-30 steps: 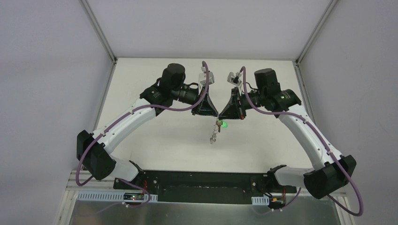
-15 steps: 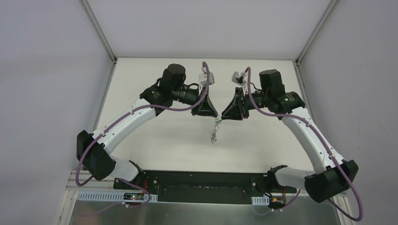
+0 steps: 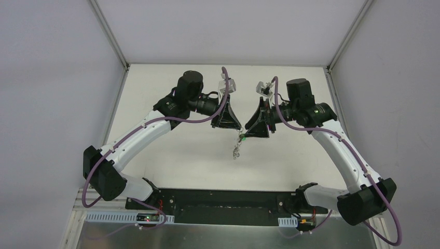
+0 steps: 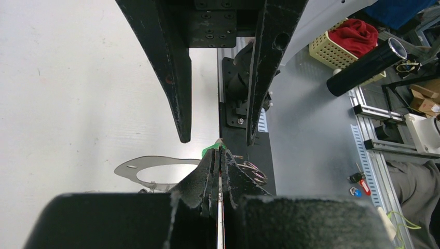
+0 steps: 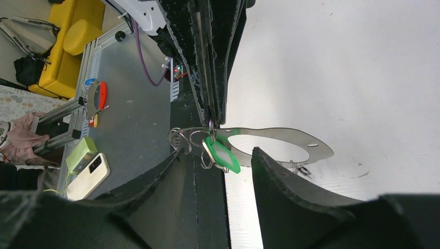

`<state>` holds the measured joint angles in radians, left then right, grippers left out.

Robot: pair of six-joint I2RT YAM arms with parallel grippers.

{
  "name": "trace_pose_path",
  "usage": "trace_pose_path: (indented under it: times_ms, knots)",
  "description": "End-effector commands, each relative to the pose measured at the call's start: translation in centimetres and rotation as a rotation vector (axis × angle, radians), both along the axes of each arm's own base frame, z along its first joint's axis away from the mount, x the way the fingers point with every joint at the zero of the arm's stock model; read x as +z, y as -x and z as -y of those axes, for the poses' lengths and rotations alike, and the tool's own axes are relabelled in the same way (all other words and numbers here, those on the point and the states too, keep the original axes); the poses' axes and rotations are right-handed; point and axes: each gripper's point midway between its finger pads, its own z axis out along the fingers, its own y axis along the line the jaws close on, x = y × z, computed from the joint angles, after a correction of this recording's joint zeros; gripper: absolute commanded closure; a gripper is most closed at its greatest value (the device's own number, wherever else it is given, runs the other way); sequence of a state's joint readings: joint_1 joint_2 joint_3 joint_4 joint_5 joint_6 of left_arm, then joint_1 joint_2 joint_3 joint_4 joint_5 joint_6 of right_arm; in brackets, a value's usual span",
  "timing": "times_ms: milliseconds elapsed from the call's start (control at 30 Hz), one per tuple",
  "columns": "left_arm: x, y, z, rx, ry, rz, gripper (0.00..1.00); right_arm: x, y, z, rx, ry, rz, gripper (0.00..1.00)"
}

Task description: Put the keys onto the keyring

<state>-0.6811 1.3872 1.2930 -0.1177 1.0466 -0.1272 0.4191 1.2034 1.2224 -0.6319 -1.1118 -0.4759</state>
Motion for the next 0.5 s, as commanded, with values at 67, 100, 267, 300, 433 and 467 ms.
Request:
trace_pose_path:
  times_ms: [67,100,267,300,433,467]
  knots:
    - [2.9,1.3,-0.2,-0.044,0.087,0.043,1.00,0.7,0.9,-0.7,0.077,-0.042,0.036,0.50]
    - [2.9,1.3,-0.2,-0.044,0.088,0.043,1.00,0.7,1.1,-0.7,0.084,-0.044,0.031,0.51]
    - [2.9,1.1,-0.2,-0.041,0.088,0.040,1.00,0.3,1.5,-0.7,0.098,-0.047,0.021,0.60]
    - [2.9,1.1,-0.2,-0.040,0.088,0.038,1.00,0.2,1.5,-0.7,0.100,-0.049,0.019,0.64]
    - [2.9,0.9,-0.2,-0.036,0.091,0.037,1.00,0.1,1.7,-0.7,0.103,-0.051,0.012,0.80]
    - [3.0,1.0,-0.2,-0.035,0.091,0.038,1.00,0.1,1.7,-0.7,0.104,-0.052,0.012,0.84]
